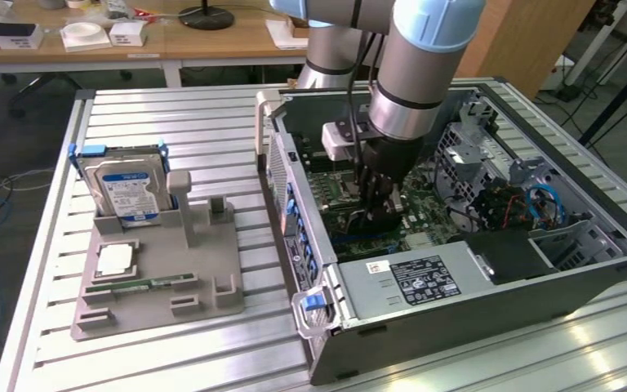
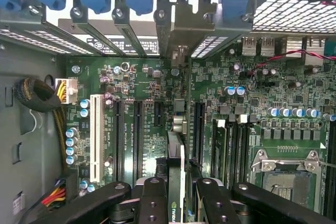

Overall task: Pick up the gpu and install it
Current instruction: 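Insert the gpu into the slot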

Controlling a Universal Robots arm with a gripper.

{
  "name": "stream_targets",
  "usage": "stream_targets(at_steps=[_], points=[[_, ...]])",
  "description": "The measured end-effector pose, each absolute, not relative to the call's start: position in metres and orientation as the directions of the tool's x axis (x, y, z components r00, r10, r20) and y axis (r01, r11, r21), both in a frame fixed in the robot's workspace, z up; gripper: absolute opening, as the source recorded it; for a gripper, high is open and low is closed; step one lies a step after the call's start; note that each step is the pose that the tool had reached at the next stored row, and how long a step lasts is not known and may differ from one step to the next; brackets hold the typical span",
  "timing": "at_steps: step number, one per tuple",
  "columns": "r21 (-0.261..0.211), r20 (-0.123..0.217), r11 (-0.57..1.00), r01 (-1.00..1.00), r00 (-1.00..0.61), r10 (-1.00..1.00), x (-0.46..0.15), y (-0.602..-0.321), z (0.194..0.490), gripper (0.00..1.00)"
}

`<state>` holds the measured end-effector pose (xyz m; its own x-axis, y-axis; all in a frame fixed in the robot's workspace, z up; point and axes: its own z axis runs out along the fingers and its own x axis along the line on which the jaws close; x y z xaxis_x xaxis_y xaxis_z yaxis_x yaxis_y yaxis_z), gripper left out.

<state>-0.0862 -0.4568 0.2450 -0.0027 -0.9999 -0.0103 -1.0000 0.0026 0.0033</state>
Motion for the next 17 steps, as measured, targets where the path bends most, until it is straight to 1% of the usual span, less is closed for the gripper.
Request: stream_targets(at_steps=[9,10,11,12,13,14,17], points=[[0.003,-0.012,0.003,-1.000,-0.003,-1.000,-0.0861,-0.4565,0.2444,0.27],[0.003,-0.012,0.003,-1.000,-0.003,-1.000,-0.0861,-0.4565,0.2443,0.33],[0.003,-0.011,0.003,-1.000,-0.003,-1.000,-0.0861,-0.4566,0.2444,0.33],[0.003,-0.010,0.003,-1.000,-0.003,-1.000,-0.0862,-0.4567,0.2449,0.39],[0.004,-0.010,0.003,-1.000,-0.003,-1.000,-0.0862,-0.4567,0.2454,0.39],[0.003,-0.010,0.003,-1.000,-0.003,-1.000,-0.0862,-0.4567,0.2463,0.45],[0.003,-0.010,0.003,-1.000,-0.003,-1.000,-0.0862,-0.4567,0.2534,0.45]])
